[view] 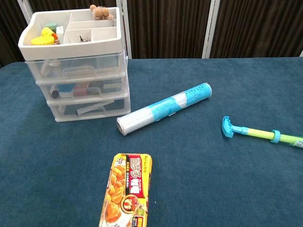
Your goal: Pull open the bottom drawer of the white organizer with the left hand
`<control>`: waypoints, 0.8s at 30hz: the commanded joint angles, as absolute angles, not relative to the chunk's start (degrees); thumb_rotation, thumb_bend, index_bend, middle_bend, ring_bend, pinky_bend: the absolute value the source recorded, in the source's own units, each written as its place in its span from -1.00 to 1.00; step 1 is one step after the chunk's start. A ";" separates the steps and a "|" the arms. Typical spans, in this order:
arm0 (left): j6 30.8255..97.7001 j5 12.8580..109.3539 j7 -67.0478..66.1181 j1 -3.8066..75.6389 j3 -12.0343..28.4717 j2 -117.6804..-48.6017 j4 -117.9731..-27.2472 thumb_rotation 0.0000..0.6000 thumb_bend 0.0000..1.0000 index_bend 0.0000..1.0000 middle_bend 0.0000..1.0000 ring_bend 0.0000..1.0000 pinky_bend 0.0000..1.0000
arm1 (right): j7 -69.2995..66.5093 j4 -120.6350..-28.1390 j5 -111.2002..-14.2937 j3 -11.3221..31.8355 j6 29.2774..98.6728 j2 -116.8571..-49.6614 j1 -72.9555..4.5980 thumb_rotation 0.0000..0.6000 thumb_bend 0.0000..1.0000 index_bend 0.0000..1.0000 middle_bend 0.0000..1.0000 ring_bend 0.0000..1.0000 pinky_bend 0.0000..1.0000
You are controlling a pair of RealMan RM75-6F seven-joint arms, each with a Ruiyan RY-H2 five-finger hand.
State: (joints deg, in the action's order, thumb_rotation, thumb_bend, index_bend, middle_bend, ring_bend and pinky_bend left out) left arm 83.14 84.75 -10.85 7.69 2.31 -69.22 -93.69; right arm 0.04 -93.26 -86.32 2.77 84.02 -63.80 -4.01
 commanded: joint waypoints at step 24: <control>77.27 76.20 -5.35 9.34 5.11 -69.46 -101.95 1.00 -0.17 -0.89 0.74 0.67 0.77 | -0.43 -93.52 -85.96 2.74 83.65 -63.68 -3.98 1.00 -0.83 -1.00 -1.00 -1.00 -1.00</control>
